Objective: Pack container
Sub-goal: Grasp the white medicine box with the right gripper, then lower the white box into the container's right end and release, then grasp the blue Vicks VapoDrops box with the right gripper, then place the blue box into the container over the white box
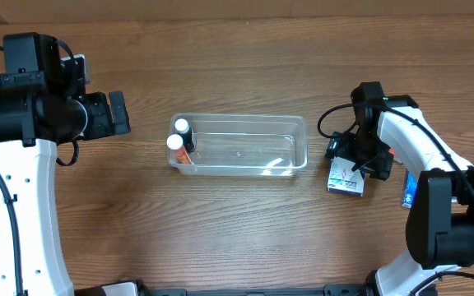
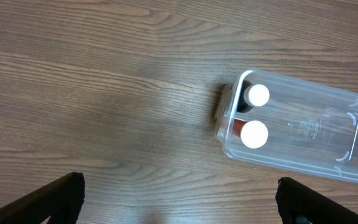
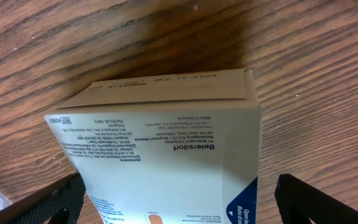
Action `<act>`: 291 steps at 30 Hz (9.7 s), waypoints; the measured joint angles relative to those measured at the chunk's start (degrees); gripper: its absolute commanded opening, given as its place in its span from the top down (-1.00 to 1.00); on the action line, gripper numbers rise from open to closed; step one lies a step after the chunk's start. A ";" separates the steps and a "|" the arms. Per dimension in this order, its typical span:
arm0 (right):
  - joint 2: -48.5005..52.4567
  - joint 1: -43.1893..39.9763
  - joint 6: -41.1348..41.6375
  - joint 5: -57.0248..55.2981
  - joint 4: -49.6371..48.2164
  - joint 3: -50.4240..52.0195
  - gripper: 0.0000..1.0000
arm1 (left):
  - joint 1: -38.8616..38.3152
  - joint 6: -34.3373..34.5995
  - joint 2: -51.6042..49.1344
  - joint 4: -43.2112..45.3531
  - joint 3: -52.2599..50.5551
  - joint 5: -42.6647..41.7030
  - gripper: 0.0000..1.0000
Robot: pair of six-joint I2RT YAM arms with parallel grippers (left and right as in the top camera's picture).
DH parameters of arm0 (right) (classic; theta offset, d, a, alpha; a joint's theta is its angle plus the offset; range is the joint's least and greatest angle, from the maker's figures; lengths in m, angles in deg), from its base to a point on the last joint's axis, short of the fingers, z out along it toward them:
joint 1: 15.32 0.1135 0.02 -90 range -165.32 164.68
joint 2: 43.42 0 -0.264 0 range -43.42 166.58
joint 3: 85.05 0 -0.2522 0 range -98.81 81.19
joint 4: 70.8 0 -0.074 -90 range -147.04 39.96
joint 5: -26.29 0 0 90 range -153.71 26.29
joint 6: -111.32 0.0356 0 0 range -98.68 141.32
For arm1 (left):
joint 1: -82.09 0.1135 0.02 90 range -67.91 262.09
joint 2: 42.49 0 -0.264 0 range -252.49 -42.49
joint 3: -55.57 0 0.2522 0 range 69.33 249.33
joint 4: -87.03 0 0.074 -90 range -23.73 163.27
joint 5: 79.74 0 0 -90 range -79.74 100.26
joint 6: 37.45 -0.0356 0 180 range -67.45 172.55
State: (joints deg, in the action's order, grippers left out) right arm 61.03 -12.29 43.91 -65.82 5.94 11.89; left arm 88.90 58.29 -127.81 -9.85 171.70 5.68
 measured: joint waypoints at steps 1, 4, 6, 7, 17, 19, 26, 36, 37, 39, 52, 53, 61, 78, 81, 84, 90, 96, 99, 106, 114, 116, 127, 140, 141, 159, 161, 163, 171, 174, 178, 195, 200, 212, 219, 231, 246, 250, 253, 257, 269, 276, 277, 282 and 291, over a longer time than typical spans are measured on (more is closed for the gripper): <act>0.00 0.00 -0.42 0.04 0.02 0.00 -1.00 | 0.00 0.00 0.00 0.00 0.00 0.02 -0.99; 0.00 0.00 -1.70 0.13 0.17 0.15 -1.00 | 0.00 0.00 0.00 0.00 0.00 0.00 -1.00; 0.00 0.02 -2.12 0.24 0.09 0.31 -1.00 | 0.00 0.00 0.00 0.00 0.00 0.00 -1.00; 0.00 0.00 -2.49 0.22 0.07 0.31 -1.00 | 0.00 0.00 0.00 0.00 0.00 0.00 -1.00; 0.00 0.00 -7.04 1.09 1.57 0.13 -1.00 | 0.00 0.00 0.00 0.00 0.00 0.00 -1.00; 0.00 0.00 -7.76 1.31 2.38 -0.09 -1.00 | 0.00 0.00 0.00 0.00 0.00 0.00 -1.00; -0.04 0.00 -8.44 1.46 0.44 0.85 -1.00 | 0.00 0.00 0.00 -0.09 0.00 0.00 -1.00; -0.13 -0.09 -8.72 1.90 -3.23 4.50 -1.00 | 0.00 0.00 0.00 -0.52 0.00 0.00 -1.00; -0.13 -0.11 -8.72 1.95 -3.21 4.50 -1.00 | 0.00 0.00 0.00 -0.52 0.00 0.00 -1.00; -0.13 -0.11 -8.74 1.92 -3.28 4.50 -1.00 | 0.00 0.00 0.00 -0.57 0.00 0.00 -1.00; -0.13 -0.11 -8.98 1.92 -3.26 4.50 -0.66 | 0.00 0.00 0.00 -0.90 0.00 0.00 -1.00; -0.13 -0.11 -8.98 1.92 -3.23 4.50 -0.66 | 0.00 0.00 0.00 -0.90 0.00 0.00 -1.00; -0.13 -0.11 -9.07 1.90 -2.89 4.50 -0.62 | 0.00 0.00 0.00 -0.90 0.00 0.00 -1.00; -1.18 -0.11 -9.11 1.90 3.08 -3.23 -0.33 | 0.00 0.00 0.00 -0.90 0.00 0.00 -1.00; -4.15 -0.15 -9.09 1.90 6.27 -7.61 -0.33 | 0.00 0.00 0.00 -0.87 0.00 0.00 -1.00; -8.92 -0.15 -9.11 1.95 10.49 -13.70 -0.34 | 0.00 0.00 0.00 -0.90 0.00 0.00 -1.00; -16.63 2.82 -9.09 4.02 16.79 -22.08 -0.34 | 0.00 0.00 0.00 -0.85 0.00 0.02 -1.00; -20.35 17.94 -5.29 6.14 15.76 -24.41 -0.44 | 0.00 0.00 0.00 -0.87 0.00 0.00 -1.00; -19.19 25.27 0.13 5.20 13.60 -24.41 -0.49 | 0.00 0.00 0.00 -0.90 0.00 0.00 -1.00; -10.01 26.97 8.02 2.93 12.11 -24.33 -0.57 | 0.00 0.00 0.00 -0.90 0.00 0.00 -1.00; -3.65 26.84 9.57 0.35 9.92 -20.09 -0.58 | 0.00 0.00 0.00 -0.92 0.00 0.00 -1.00; -3.63 26.77 9.49 -0.72 9.79 -19.96 -0.59 | 0.00 0.00 0.00 -0.90 0.00 0.00 -1.00; -3.63 26.69 -0.55 -1.77 7.34 -19.93 -0.01 | 0.00 0.00 0.00 -0.92 0.00 0.00 -1.00; -3.67 26.56 -2.84 0.48 8.96 -19.93 0.15 | 0.00 0.00 0.00 -0.92 0.00 0.00 -1.00; -3.76 26.34 -2.89 0.61 8.94 -19.93 0.14 | 0.00 0.00 0.00 -0.92 0.00 0.00 -1.00; -20.04 -9.25 0.04 -0.55 17.75 -20.28 -1.00 | 0.00 0.00 0.00 -1.07 0.00 0.00 -1.00; -19.28 -14.45 -1.44 -0.76 19.15 -20.24 -1.00 | 0.00 0.00 0.00 -1.09 0.00 0.00 -1.00; -18.36 -20.00 -3.06 -0.31 18.69 -19.45 -1.00 | 0.00 0.00 0.00 -1.07 0.00 0.00 -1.00; -16.20 -31.95 -10.91 1.14 6.97 -5.05 -1.00 | 0.00 0.00 0.00 -1.09 0.00 0.00 -1.00; -14.36 -32.35 -13.27 -0.46 3.06 -0.72 -1.00 | 0.00 0.00 0.00 -1.11 0.00 0.00 -1.00; -13.44 -32.35 -16.61 -1.95 1.53 0.59 -1.00 | 0.00 0.00 0.00 -1.09 0.00 0.00 -1.00; 0.04 -32.85 -26.93 -3.89 -1.95 0.63 -1.00 | 0.00 0.00 0.00 -1.09 0.00 0.00 -1.00; 1.18 -33.77 -27.32 -2.73 -2.29 0.63 -1.00 | 0.00 0.00 0.00 -1.09 0.00 0.00 -1.00; 5.77 -34.10 -27.30 -1.27 -2.38 0.63 -0.65 | 0.00 0.00 0.00 -1.11 0.00 0.00 -1.00; 5.75 -34.12 -27.04 -1.11 -2.67 0.39 -0.53 | 0.00 0.00 0.00 -1.16 0.00 0.00 -1.00; 4.81 -34.12 -25.05 -1.05 0.35 -3.96 -0.40 | 0.00 0.00 0.00 -1.18 0.00 0.00 -0.99; -13.42 -20.00 -21.38 5.14 13.42 -23.93 -0.37 | 0.00 0.00 0.00 -1.09 0.00 0.00 -1.00; -18.27 -3.85 -26.25 5.57 13.55 -24.76 -0.27 | 0.00 0.00 0.00 -1.09 0.00 0.00 -1.00; -18.64 7.87 -30.95 4.61 13.49 -24.81 -0.27 | 0.00 0.00 0.00 -1.09 0.00 0.00 -1.00; -18.49 18.05 -40.09 3.76 11.26 -24.81 -0.27 | 0.00 0.00 0.00 -1.18 0.00 0.02 -1.00; -4.66 26.27 -55.21 4.57 8.72 -24.79 -0.29 | 0.00 0.00 0.00 -1.79 0.00 0.00 -1.00; 0.24 26.71 -56.87 5.14 8.13 -24.79 -0.63 | 0.00 0.00 0.00 -2.08 0.00 0.00 -1.00; 0.24 26.71 -57.09 5.16 8.09 -24.79 -0.74 | 0.00 0.00 0.00 -2.12 0.00 0.02 -1.00; 0.24 26.71 -57.22 5.31 8.13 -24.79 -1.00 | 0.00 0.00 0.00 -2.21 0.00 0.00 -1.00; 0.24 26.71 -57.09 5.31 8.11 -24.79 -1.00 | 0.00 0.00 0.00 -2.21 0.00 0.00 -1.00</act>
State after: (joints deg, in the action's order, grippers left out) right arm 61.27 14.42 -13.18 -60.51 14.05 -12.89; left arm 88.90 58.29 -127.81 -12.05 171.70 5.68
